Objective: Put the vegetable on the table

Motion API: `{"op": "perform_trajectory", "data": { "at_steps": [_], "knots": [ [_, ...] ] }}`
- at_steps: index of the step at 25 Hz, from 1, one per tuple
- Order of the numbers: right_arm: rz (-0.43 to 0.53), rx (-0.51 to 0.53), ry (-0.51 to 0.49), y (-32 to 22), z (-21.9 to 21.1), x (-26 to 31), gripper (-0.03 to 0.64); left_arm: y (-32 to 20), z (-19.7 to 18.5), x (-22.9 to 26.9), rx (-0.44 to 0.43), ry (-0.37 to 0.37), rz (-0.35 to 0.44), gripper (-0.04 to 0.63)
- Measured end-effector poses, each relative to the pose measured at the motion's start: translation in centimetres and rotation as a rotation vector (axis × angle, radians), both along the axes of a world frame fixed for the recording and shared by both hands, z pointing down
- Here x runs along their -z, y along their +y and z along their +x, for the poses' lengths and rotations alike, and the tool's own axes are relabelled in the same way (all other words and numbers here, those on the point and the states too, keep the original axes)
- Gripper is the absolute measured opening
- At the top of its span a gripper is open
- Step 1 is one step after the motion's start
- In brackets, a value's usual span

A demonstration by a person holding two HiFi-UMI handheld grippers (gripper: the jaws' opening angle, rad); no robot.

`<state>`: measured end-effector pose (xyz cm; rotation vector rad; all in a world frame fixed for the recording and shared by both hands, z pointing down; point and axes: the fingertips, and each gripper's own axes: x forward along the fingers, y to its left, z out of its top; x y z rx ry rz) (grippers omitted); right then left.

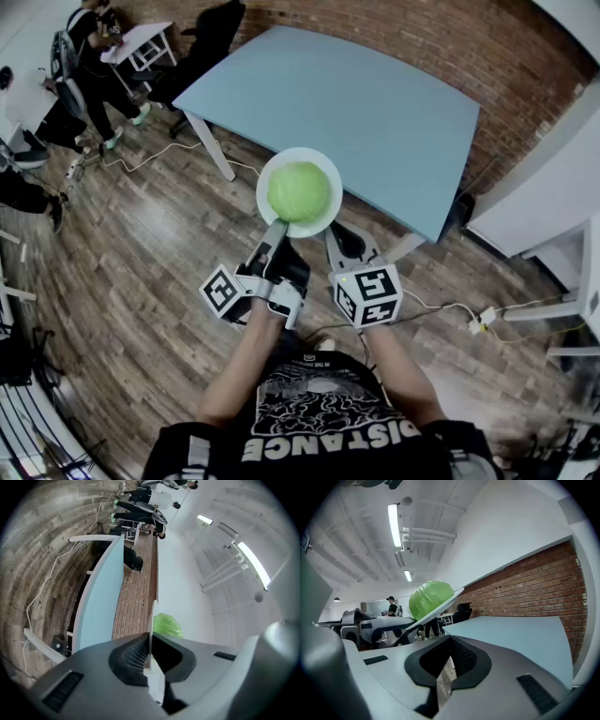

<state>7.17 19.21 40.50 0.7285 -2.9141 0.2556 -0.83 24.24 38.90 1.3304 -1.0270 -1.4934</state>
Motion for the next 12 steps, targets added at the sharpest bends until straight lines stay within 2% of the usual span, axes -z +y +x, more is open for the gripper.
{"op": "perform_trajectory", "data": {
  "at_steps": [12],
  "knots": [
    [0.025,0.042,0.010,0.57,0.21,-0.13,0.009,0.09,0.03,0.45,0.021,-0.006,0.000,0.011]
  ]
}}
